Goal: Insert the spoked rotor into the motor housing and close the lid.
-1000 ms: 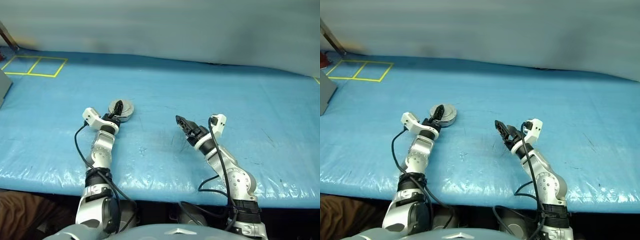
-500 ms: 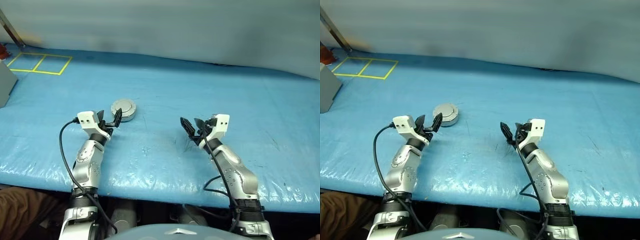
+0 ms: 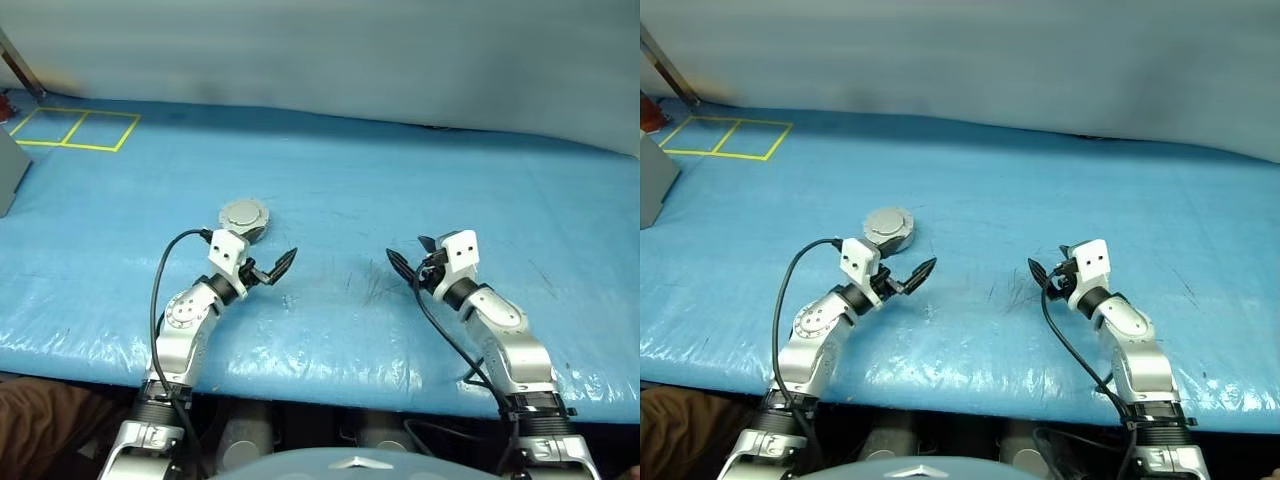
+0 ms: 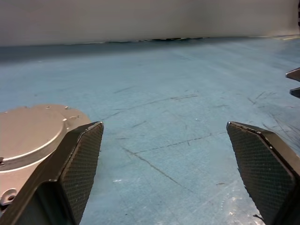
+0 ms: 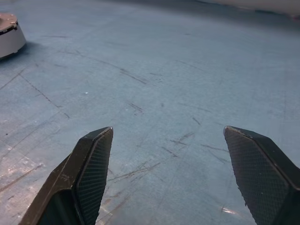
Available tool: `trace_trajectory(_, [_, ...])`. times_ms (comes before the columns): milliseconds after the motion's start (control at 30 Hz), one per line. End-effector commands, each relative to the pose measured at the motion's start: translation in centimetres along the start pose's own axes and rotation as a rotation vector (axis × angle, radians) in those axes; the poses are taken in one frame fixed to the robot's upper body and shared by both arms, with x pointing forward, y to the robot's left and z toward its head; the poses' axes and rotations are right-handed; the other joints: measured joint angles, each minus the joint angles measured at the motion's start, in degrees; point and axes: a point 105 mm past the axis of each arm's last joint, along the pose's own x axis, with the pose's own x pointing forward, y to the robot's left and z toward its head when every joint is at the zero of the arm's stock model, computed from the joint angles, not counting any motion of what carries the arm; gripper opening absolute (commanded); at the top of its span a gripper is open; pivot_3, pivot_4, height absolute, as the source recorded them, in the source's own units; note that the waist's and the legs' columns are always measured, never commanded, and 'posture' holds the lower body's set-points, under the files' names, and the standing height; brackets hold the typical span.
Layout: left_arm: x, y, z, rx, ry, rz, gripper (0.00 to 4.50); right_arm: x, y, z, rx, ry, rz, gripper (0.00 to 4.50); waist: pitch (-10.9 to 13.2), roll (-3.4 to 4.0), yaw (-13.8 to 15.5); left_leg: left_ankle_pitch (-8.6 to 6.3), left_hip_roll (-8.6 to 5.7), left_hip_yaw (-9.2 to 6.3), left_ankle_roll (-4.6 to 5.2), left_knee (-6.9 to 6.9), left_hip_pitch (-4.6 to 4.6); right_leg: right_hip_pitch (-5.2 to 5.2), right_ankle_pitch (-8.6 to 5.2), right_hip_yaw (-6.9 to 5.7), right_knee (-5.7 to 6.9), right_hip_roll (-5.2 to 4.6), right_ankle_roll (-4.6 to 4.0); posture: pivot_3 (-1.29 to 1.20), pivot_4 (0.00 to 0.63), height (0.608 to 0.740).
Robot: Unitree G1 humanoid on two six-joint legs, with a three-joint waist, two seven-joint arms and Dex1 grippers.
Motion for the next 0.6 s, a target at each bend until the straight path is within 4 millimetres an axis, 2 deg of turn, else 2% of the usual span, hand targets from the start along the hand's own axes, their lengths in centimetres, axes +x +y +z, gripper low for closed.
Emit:
trace_trajectory(33, [0.2,-1.1,0.2,0.002,-0.025,-0.053,4.48,-0.2,-0.7,1.4,-0.028,-0.058,-0.017,3.96,0.0,0.00,0.0,0.00,0.00,0.00,0.00,0.00,0.00,-0.01,0.00,0.00,0.00,0.00,0.00,0.00,0.150,0.740])
trace_trajectory(200, [0.1,-1.6,-0.5,0.000,-0.006,-0.075,4.48,-0.1,-0.8,1.4,-0.039,-0.071,-0.031,3.96,0.0,0.00,0.0,0.00,0.00,0.00,0.00,0.00,0.00,-0.01,0.00,0.00,0.00,0.00,0.00,0.00,0.150,0.740])
trace_trajectory(600, [0.6,-2.1,-0.5,-0.002,-0.014,-0.108,4.48,-0.4,-1.0,1.5,-0.061,-0.086,-0.052,3.96,0.0,0.00,0.1,0.00,0.00,0.00,0.00,0.00,0.00,-0.01,0.00,0.00,0.00,-0.01,0.00,0.00,0.150,0.740])
